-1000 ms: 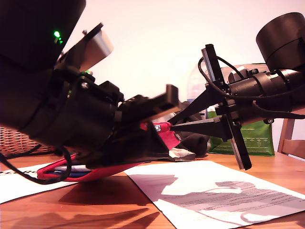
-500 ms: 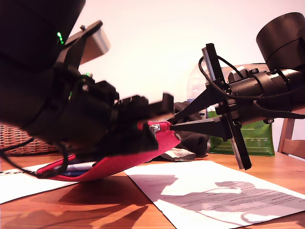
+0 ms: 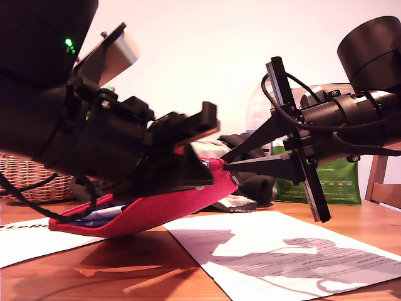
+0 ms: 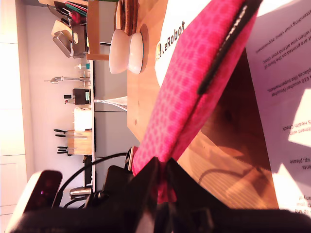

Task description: Close the zipper in the zip bag in front of you

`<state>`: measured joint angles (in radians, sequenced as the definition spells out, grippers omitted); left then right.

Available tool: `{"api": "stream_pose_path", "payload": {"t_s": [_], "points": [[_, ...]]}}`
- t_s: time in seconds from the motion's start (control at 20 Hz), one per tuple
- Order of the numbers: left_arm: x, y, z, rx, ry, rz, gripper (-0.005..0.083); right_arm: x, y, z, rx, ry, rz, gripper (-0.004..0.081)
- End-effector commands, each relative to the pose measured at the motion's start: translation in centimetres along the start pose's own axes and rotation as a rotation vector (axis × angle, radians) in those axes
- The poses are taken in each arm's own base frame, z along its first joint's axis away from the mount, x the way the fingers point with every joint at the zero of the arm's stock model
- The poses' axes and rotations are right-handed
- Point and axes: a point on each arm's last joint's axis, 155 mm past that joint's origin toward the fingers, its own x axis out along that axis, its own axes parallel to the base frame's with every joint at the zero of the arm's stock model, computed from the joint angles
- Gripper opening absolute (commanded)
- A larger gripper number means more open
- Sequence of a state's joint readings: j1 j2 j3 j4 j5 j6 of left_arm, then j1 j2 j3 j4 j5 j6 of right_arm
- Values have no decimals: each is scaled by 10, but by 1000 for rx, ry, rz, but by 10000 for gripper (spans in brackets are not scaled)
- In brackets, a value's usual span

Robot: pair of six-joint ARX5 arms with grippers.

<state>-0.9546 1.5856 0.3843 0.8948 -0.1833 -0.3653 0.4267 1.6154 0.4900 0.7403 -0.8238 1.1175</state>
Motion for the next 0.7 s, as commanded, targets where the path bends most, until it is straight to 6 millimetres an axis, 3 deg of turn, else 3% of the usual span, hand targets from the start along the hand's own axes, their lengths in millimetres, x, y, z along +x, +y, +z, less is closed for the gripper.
{"api": "stream_pose_path", "payload": {"t_s": [0.0, 0.1, 0.4, 0.65], "points": [[1, 1, 8, -1, -25, -1, 35, 2, 3, 1, -16, 6, 10, -10], [1, -2, 7, -2, -17, -22, -20, 2, 3, 1, -16, 6, 10, -11], [0, -13, 5, -13, -5, -78, -24, 2, 0, 0, -16, 6, -1, -11], [-4, -15, -2, -6, 45, -90, -24, -6, -18, 7, 10, -11, -54, -11]]}}
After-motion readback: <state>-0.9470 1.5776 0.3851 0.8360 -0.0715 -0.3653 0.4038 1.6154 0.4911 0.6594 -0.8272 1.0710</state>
